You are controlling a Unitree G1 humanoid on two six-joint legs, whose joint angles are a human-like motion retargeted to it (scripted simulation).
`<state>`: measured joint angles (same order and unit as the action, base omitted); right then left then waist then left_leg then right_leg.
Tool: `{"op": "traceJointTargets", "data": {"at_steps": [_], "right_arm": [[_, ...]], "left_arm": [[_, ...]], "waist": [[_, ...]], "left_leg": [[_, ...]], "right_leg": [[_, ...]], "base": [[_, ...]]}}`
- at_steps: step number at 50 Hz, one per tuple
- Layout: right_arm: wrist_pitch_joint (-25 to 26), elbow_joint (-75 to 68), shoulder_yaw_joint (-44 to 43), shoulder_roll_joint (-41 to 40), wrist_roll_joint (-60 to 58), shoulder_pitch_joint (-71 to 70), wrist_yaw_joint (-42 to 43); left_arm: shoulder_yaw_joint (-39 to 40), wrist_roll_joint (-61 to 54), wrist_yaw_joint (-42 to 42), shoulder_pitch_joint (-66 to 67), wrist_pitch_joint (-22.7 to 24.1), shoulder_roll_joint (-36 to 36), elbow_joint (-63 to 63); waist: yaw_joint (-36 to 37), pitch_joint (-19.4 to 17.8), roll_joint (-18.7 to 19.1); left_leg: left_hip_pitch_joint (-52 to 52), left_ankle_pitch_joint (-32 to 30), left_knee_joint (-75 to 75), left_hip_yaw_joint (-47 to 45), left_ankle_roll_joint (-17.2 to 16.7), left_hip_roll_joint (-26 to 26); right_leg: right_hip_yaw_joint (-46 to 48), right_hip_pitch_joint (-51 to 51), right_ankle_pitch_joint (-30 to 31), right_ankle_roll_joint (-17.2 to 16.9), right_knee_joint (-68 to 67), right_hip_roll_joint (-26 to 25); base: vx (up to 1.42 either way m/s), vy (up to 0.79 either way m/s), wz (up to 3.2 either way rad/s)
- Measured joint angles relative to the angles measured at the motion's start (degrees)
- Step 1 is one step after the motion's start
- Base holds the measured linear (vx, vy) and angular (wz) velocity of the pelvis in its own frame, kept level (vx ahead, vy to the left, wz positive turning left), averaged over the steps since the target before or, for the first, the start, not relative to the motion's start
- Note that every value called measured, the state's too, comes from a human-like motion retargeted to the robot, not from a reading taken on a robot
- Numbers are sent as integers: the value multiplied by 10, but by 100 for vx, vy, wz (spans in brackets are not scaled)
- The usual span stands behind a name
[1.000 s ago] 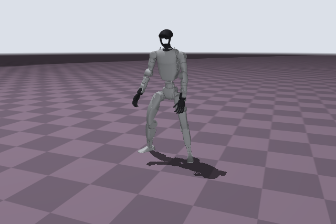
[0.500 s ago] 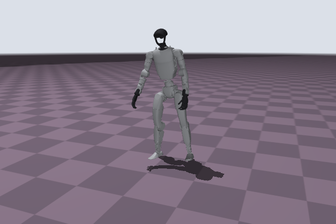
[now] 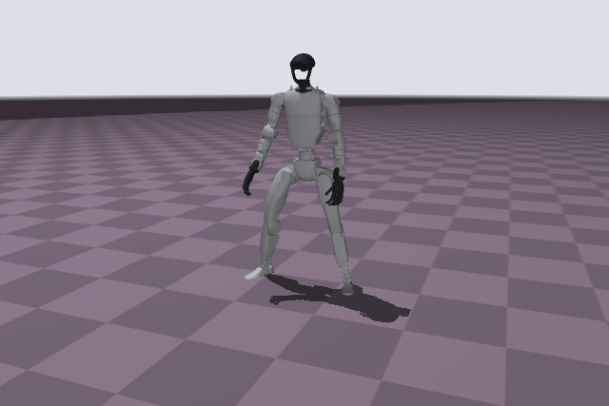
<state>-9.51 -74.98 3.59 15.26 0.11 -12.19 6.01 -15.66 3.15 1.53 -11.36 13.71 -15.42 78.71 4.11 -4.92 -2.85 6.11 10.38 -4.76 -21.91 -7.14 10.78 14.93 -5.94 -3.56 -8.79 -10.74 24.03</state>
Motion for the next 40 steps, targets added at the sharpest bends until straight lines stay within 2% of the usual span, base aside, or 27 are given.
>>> {"op": "traceJointTargets", "data": {"at_steps": [5, 8, 10, 12, 14, 17, 20, 25, 28, 34, 40], "right_arm": [[-14, 42, 10, 8, 23, 6, 50], [-22, 41, 18, 11, 28, 1, 52], [-24, 31, 21, 12, 30, -2, 41], [-22, 17, 21, 14, 32, -3, 29], [-16, 2, 19, 18, 29, -4, 20], [-7, -26, 10, 25, 23, -4, 2], [1, -53, 11, 40, 22, -6, -31], [17, -74, 21, 57, 21, -28, -71], [18, -66, 14, 54, 28, -43, -61], [-8, -26, 17, 35, 59, -56, -17], [-29, 18, 13, 27, 79, -45, 1]], "left_arm": [[27, -12, -31, -3, -17, -11, -14], [43, -27, -40, -2, -22, -16, -10], [49, -30, -36, -3, -24, -19, -3], [47, -29, -26, -6, -25, -21, 2], [39, -25, -18, -12, -25, -21, 2], [24, -5, -3, -27, -24, -14, -3], [17, 26, 24, -40, -26, 3, -14], [15, 81, 61, -38, -31, 18, -39], [11, 98, 55, -33, -28, 13, -40], [2, 72, 17, -28, -5, 4, -15], [-4, 39, -6, -27, 21, -1, -7]], "waist": [[-14, -11, 35], [-22, -8, 41], [-27, -3, 41], [-27, 2, 38], [-20, 4, 33], [3, 1, 34], [18, -3, 41], [27, -7, 21], [35, -10, 2], [38, -11, -23], [26, -6, -26]], "left_leg": [[3, 12, 12, 2, 15, -3], [3, 19, 16, -3, 17, -14], [2, 20, 15, -6, 16, -25], [2, 20, 12, -7, 19, -43], [3, 20, 11, -6, 28, -65], [2, 22, 16, 6, 45, -89], [-7, 26, 36, 21, 63, -104], [-12, 54, 81, -92, 91, -98], [-10, 59, 99, -130, 91, -77], [-12, 56, 108, -63, 80, -25], [-21, 50, 82, -1, 75, 15]], "right_leg": [[-21, -44, -88, 33, -132, -57], [-27, -67, -139, 35, -179, -102], [-29, -70, -155, 32, -164, -137], [-44, -58, -127, 34, -100, -169], [-66, -37, -74, 40, -26, -181], [-80, -13, -23, 39, 34, -167], [-76, 5, -5, 18, 59, -141], [-75, 19, 7, -8, 88, -91], [-85, 19, 12, -18, 99, -70], [-102, 20, 16, -35, 108, -40], [-95, 17, 18, -44, 104, -15]], "base": [[0, 30, -6], [2, 18, -15], [3, 12, -7], [3, 10, 2], [3, 10, 2], [2, 11, 8], [1, 12, 32], [0, 11, 14], [1, 12, -24], [1, 21, -19], [-1, 36, 15]]}}
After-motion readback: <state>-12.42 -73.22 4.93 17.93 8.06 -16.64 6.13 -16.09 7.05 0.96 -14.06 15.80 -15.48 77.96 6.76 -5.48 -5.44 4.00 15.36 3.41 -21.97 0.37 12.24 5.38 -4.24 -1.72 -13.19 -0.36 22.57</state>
